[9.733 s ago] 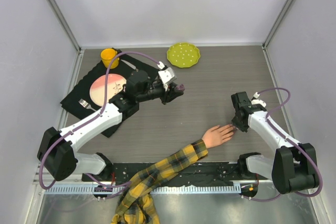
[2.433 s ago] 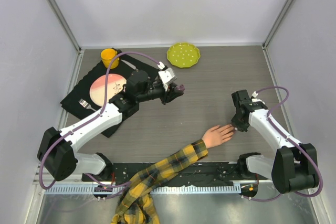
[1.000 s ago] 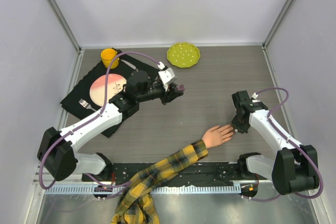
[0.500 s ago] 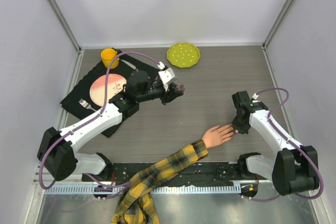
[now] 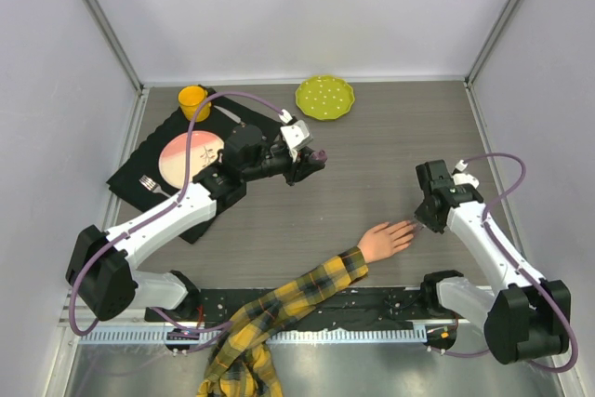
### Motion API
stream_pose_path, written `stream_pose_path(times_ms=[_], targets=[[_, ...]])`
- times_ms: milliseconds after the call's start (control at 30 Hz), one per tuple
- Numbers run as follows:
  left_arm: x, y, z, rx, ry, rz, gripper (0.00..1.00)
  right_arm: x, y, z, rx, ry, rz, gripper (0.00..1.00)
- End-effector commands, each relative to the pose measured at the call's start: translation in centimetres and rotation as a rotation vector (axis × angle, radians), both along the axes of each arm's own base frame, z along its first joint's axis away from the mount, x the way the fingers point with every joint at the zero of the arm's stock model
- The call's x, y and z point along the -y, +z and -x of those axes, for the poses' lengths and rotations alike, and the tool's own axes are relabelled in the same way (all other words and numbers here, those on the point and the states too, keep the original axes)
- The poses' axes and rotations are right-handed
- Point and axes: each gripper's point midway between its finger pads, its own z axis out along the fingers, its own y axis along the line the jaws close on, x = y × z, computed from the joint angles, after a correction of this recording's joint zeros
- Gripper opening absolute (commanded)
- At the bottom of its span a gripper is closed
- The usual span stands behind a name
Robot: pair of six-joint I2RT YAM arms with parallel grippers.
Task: Paint the nails
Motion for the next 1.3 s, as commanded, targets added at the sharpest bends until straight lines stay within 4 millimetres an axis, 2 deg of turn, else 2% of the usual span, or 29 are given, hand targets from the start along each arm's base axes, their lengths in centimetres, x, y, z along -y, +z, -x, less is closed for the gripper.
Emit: stream_pose_path(times_ms=[0,67,233,433,1267], targets=[[0.0,2.1,0.4,0.062,-0.019,0.040,0.00,-0.4,0.6,-1.8,0.058,0.012,-0.010,0.01],[0.0,2.2,0.5,0.065,-0.020,0.040,0.00,-0.7,-0.1,-2.4,0.048,0.022,-0.019,0.01],[-0.1,2.0,0.4,0.064,-0.015,0.034,0.00,-0.2,-0.1,-2.9,0.052,0.022,0.011,0.01],[0.0,1.9,0.4,0.062,-0.018,0.034,0.00,-0.2,-1.0,-2.5,0.022,0.020,0.013,0.01],[-0.1,1.9,0.3,0.066,-0.014,0.031,0.00,-0.1,-2.2,-1.5,-0.035,0.018,0.013,0.01]])
